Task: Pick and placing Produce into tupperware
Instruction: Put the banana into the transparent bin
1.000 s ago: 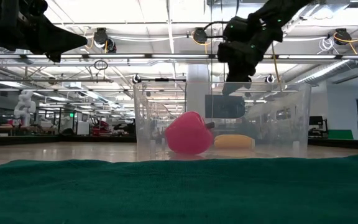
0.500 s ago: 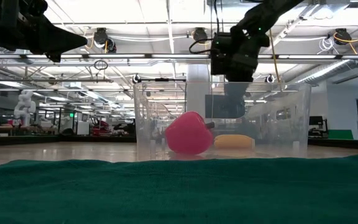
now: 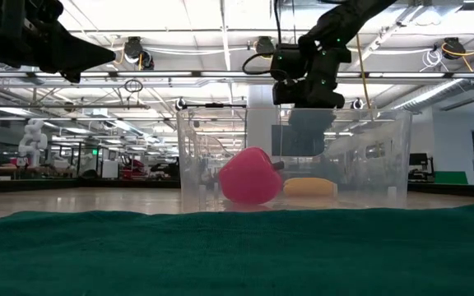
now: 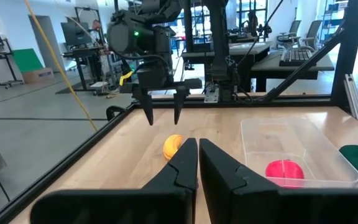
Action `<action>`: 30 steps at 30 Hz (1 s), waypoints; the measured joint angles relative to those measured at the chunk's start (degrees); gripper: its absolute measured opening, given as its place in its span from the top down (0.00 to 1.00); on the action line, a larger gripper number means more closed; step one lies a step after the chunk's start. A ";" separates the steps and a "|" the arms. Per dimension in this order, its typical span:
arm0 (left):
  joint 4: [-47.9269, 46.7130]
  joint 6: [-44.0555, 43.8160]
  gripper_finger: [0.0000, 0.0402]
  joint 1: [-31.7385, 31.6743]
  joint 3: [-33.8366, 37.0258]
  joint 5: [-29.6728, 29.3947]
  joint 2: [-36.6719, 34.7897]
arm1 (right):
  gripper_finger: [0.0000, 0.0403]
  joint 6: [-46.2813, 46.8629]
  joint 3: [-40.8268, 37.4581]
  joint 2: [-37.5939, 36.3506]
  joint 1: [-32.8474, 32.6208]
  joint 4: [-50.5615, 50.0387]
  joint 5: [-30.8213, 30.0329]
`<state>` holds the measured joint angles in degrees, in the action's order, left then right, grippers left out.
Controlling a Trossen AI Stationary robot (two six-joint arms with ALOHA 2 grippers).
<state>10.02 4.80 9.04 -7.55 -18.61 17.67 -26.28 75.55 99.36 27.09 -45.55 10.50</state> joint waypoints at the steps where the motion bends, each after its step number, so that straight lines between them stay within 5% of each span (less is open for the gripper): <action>1: -0.02 0.00 0.95 0.00 0.00 0.00 0.00 | 0.32 0.05 0.00 0.06 0.00 -0.06 0.00; 30: -1.19 -0.13 0.95 0.00 -0.02 0.02 0.00 | 0.31 -0.64 -0.04 2.04 -0.59 -0.14 -0.21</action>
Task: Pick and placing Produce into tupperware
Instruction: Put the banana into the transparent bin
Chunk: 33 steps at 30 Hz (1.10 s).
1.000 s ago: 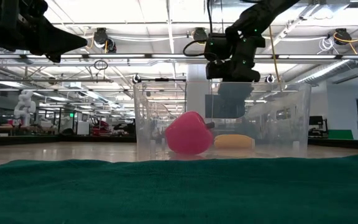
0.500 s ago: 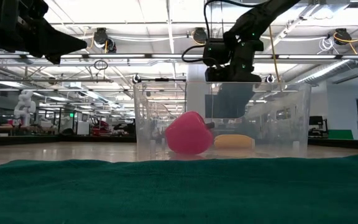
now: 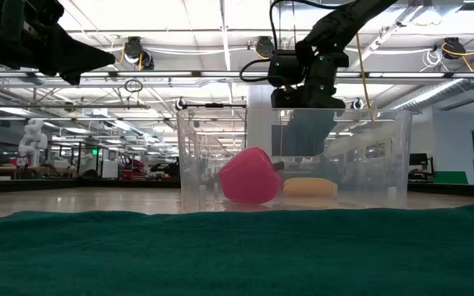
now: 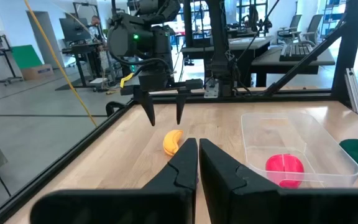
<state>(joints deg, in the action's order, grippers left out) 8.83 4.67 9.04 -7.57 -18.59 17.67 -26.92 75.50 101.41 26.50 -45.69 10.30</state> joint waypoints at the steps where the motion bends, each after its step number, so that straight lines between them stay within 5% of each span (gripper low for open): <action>1: -0.01 0.00 0.95 0.00 0.00 0.00 0.00 | 0.31 0.32 0.00 0.00 0.00 0.01 -0.03; 7: -0.01 -0.51 0.95 0.00 0.00 0.00 0.00 | 0.31 0.16 -0.96 0.00 -1.21 1.70 1.20; 12: -0.03 -0.66 0.95 0.00 0.00 0.02 0.00 | 0.31 -4.19 -3.30 0.00 -2.61 1.87 -4.51; 33: -0.03 -0.46 0.95 0.00 0.00 0.02 0.00 | 0.31 1.38 -7.75 0.00 -2.51 10.60 -3.84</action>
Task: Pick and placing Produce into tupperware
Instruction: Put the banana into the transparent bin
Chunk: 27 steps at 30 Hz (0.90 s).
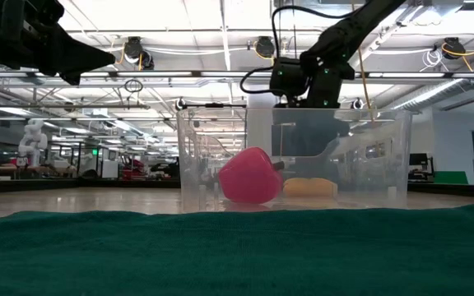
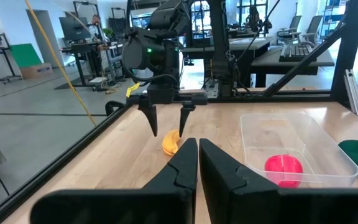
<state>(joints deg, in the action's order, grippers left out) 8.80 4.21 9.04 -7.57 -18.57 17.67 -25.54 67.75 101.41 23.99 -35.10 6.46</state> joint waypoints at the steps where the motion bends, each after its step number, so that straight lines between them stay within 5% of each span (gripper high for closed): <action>1: 0.00 0.00 0.95 0.00 0.01 0.00 0.00 | 0.31 0.26 -0.25 0.00 0.00 0.22 0.01; 27: 0.00 -0.11 0.95 0.00 0.00 0.00 0.00 | 0.31 2.36 -4.99 0.00 0.07 7.01 1.01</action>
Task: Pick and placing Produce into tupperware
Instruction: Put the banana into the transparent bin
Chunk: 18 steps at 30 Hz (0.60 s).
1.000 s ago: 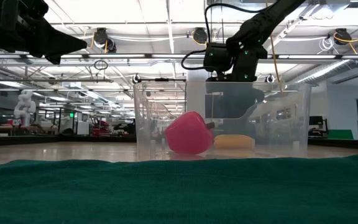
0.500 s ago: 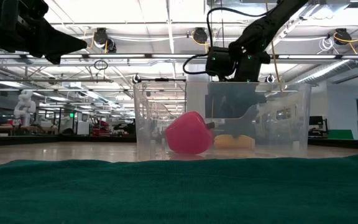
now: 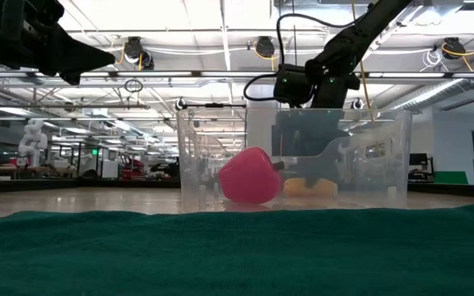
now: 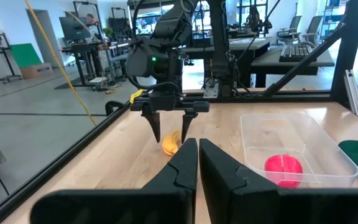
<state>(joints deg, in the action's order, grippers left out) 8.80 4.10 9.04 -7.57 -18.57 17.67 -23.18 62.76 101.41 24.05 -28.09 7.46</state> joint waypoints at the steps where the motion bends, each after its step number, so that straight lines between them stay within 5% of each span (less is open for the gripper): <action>1: 0.00 -0.04 0.95 0.00 0.00 0.00 0.00 | 0.31 0.00 0.00 0.00 0.00 0.19 0.00; 18: -0.04 -0.01 0.95 0.00 0.00 0.07 0.00 | 0.31 1.27 0.29 5.00 -0.02 0.73 -0.09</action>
<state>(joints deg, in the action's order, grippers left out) 8.76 4.09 9.04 -7.57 -18.50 17.67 -21.91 63.05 106.41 24.03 -27.35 7.37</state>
